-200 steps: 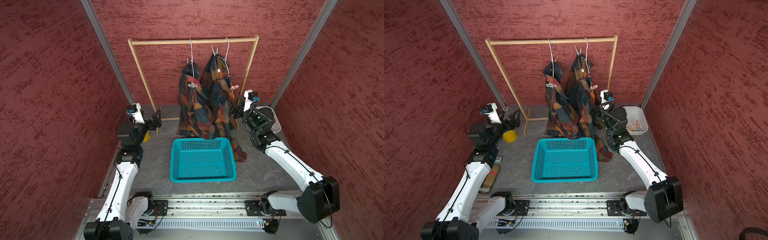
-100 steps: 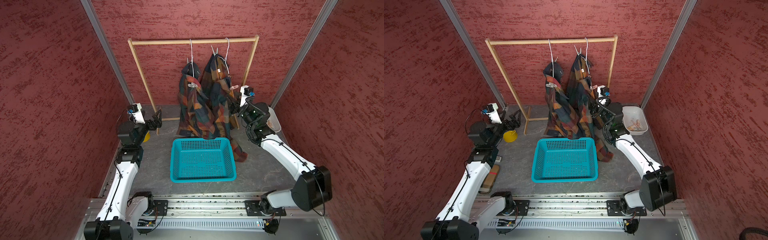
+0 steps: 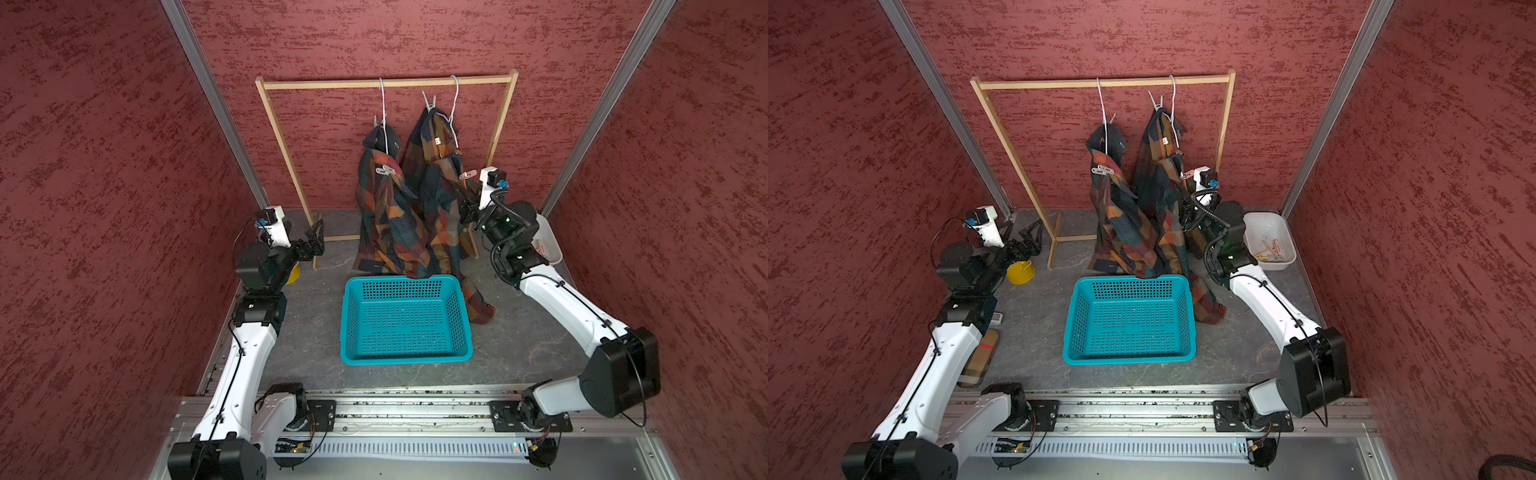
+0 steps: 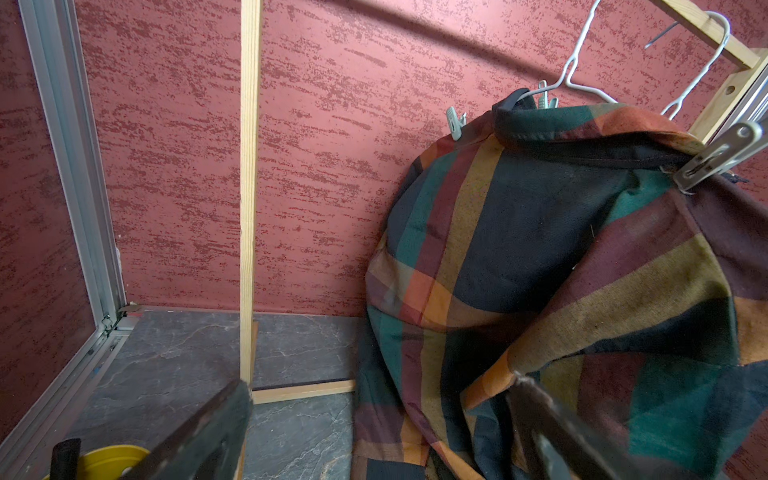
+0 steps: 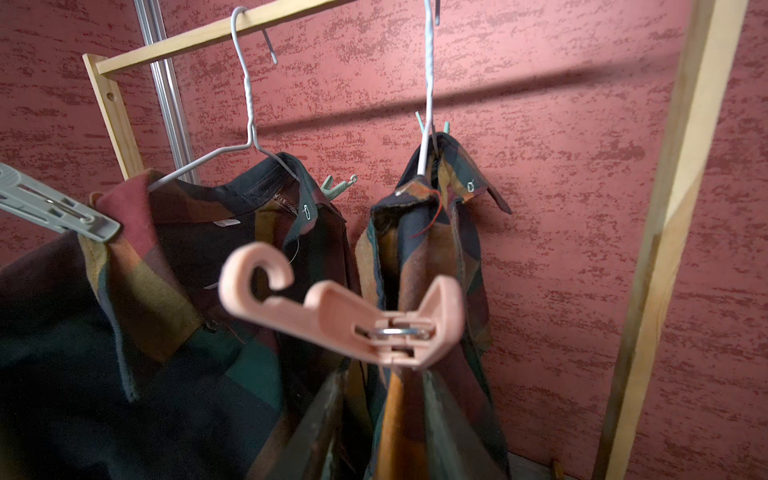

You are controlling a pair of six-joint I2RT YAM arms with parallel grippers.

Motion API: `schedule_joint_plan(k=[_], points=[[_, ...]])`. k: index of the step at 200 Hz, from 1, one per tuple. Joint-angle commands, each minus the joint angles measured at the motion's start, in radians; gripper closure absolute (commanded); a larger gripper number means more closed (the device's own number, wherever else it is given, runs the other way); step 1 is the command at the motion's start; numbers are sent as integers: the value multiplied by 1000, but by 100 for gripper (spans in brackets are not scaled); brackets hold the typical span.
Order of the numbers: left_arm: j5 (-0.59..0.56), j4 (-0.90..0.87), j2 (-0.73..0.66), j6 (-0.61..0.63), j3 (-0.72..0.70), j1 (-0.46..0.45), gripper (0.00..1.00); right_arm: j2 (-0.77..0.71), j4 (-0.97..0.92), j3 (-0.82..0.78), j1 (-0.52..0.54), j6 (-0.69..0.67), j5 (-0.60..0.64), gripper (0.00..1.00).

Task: Remove the clothespins securing long-sleeve shirts to the hanger
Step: Pick up the hanger from the clothesline.

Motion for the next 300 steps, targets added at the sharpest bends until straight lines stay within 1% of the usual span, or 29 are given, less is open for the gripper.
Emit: schedule_joint_plan(k=[1, 12, 19, 50, 68, 138, 144, 153, 158, 194, 238, 300], points=[[6, 20, 5, -10, 8, 6, 0, 4, 26, 34, 4, -9, -18, 70], [7, 20, 5, -12, 8, 6, 0, 4, 24, 37, 4, -12, -23, 74], [9, 20, 6, -12, 7, 7, 0, 29, 23, 39, 4, -12, -25, 74], [8, 18, 1, -11, 5, 6, 0, 32, 22, 41, 4, -13, -31, 77], [7, 16, -2, -10, 3, 6, 0, 33, 17, 41, 4, -14, -33, 83], [9, 15, -14, -9, -2, 6, 1, 22, 14, 41, 4, -13, -46, 84], [10, 14, -14, -9, -2, 6, 0, 21, 13, 40, 4, -13, -46, 82], [9, 15, -15, -9, -3, 6, 0, 21, 10, 41, 4, -13, -47, 76], [9, 14, -14, -9, -4, 7, 0, 21, 8, 41, 4, -14, -46, 75], [9, 17, -20, -7, -7, 6, 1, 21, 9, 39, 4, -12, -40, 72], [9, 18, -26, -6, -10, 6, 0, 33, 12, 44, 5, -8, -35, 76], [9, 19, -26, -6, -16, 6, 1, 55, -3, 58, 5, -5, -33, 86]])
